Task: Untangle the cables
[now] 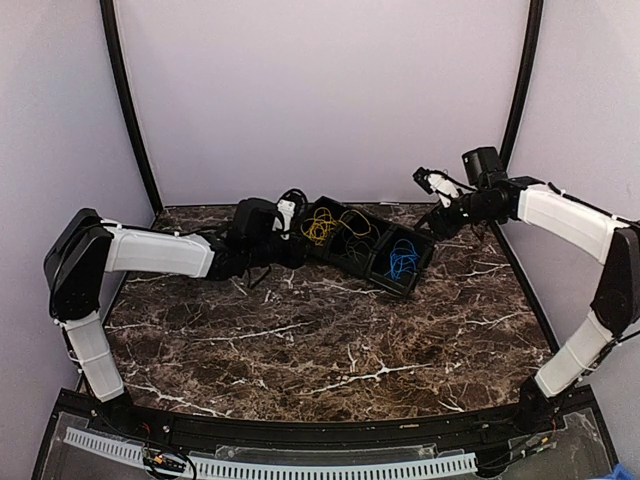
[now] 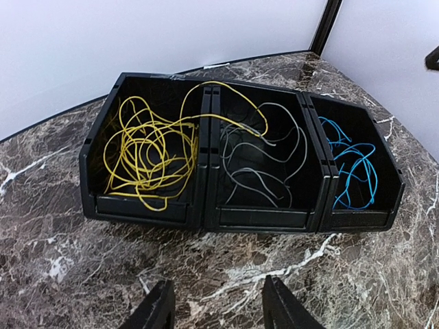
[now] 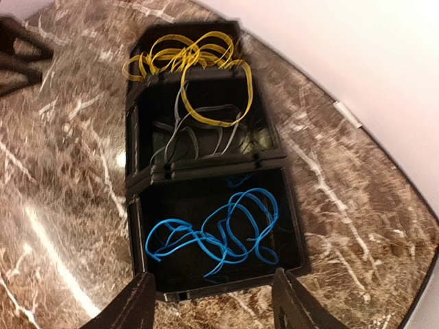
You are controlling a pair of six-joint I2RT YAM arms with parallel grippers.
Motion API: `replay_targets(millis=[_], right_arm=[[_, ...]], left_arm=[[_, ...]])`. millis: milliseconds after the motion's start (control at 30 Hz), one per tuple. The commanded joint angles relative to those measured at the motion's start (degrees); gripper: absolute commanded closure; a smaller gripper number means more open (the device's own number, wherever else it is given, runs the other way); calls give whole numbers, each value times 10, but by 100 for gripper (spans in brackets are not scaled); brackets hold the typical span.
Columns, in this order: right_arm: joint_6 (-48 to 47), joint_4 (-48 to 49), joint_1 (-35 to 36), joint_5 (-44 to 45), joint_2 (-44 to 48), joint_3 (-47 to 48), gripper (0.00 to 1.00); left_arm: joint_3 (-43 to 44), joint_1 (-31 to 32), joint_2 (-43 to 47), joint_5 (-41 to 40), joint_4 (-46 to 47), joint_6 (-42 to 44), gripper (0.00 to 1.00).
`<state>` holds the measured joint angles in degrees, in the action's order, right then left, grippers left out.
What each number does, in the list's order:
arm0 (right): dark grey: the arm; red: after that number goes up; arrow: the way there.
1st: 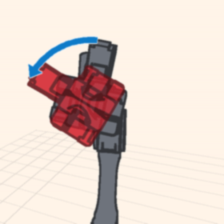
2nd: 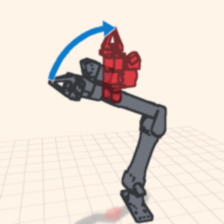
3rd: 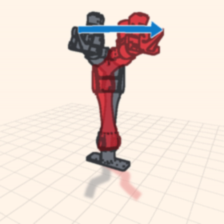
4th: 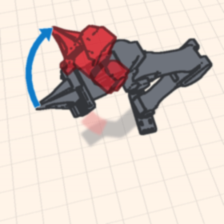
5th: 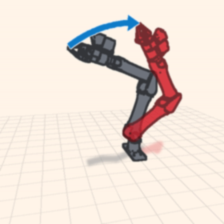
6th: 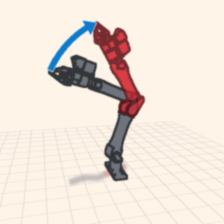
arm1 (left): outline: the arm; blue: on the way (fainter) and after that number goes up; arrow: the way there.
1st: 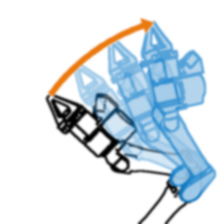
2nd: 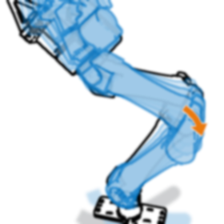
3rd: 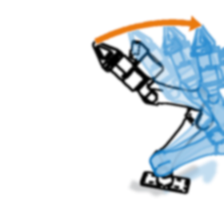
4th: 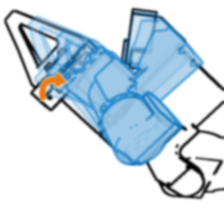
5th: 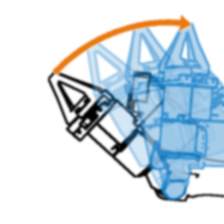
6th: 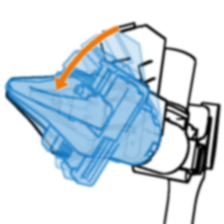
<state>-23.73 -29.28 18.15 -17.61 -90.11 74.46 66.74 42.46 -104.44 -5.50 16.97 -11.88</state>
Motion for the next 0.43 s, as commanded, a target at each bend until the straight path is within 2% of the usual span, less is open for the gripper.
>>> replay_targets(millis=[0,133,200,267,400], right_arm=[[57,111,-15,42,91,9,34],[65,158,-16,107,161,1,22],[71,151,-17,122,179,9,16],[81,135,-19,128,185,14,15],[94,175,-22,107,210,-65,12]], left_arm=[[25,-18,73,-12,-80,3,53],[51,-23,116,-60,-156,18,51],[54,-24,142,-74,-179,22,49],[49,-24,166,-80,-186,23,46],[33,-24,195,-70,-173,22,42]])
